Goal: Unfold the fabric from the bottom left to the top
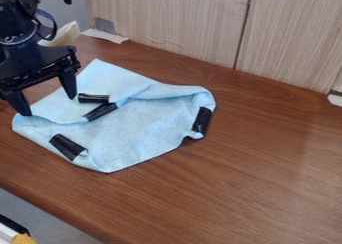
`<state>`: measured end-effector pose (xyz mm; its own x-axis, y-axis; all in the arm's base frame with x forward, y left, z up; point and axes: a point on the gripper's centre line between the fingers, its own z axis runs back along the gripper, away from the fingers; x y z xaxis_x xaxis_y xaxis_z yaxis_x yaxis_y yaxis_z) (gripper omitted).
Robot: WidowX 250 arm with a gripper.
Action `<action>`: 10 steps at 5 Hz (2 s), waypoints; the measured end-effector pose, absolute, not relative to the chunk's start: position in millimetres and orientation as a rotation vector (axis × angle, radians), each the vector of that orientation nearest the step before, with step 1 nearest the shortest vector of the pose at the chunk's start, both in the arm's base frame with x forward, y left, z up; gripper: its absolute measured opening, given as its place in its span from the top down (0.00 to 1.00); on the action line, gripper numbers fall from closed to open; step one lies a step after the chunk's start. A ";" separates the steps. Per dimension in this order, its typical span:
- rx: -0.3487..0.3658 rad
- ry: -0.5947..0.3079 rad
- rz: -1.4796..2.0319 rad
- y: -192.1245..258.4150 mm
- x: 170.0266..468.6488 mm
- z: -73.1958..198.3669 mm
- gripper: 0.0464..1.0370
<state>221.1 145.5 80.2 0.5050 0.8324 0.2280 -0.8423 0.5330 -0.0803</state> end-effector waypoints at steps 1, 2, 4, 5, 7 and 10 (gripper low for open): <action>0.041 -0.221 1.020 143.8 219.6 72.6 0.04; 0.056 -0.230 1.052 136.7 244.8 69.9 0.04; 0.057 -0.240 1.123 136.3 276.7 53.5 0.04; 0.070 -0.241 1.151 141.6 284.3 46.0 0.04; 0.104 -0.212 1.197 147.6 303.7 22.9 0.36; 0.143 -0.218 1.177 147.0 301.2 15.7 0.96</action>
<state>301.2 147.0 15.7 0.3667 0.8980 0.2432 -0.9256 0.3786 -0.0022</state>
